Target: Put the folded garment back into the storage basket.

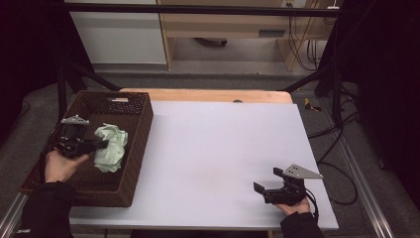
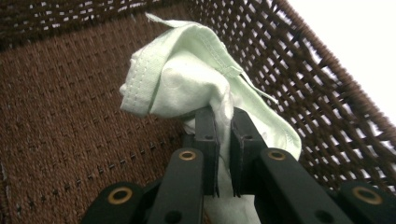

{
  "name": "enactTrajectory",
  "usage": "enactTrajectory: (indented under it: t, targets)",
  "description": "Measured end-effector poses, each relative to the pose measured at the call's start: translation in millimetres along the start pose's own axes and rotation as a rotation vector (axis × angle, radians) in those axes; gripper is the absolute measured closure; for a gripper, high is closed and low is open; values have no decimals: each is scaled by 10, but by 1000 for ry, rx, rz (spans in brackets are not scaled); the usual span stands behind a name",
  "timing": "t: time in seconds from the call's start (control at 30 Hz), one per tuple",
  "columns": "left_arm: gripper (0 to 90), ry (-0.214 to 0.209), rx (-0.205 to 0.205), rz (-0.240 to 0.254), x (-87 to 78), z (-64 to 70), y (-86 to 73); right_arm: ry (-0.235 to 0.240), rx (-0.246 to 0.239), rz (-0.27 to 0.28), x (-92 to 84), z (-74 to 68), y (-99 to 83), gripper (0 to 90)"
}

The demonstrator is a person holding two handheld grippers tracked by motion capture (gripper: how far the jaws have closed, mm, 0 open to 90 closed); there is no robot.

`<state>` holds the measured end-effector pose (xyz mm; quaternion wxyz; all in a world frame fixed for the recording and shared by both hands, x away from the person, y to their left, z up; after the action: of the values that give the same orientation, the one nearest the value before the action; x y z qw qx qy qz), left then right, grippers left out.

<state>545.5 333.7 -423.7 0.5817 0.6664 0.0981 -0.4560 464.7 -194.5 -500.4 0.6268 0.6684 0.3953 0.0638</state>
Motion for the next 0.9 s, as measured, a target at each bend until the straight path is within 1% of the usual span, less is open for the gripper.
enactTrajectory:
  t: [0.23, 0.57, 0.77, 0.9]
  targets:
    - [827, 10, 5, -33, 74, -9, -54, 0, -2, 0, 0, 2, 0, 2]
    - [826, 18, 3, -97, 198, -33, -155, 0, -2, -1, 2, 2, -1, 2]
    - [823, 43, 16, -120, 233, -47, -179, 0, -2, 0, 2, 1, -1, 2]
    - [819, 69, 25, -135, 256, -58, -196, 0, -2, 0, 1, 1, 0, 2]
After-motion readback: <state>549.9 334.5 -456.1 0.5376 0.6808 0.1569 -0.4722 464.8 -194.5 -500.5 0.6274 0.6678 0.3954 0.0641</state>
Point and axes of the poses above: each handheld gripper's, and its own axes: x roughly forward along the jaws, y roughly out of its top, z roughly to its right, the point moved 8 cm from there along x, roughly forward along the jaws, and after that the axes turned 3 degrees about z, right-handed, at the moved point
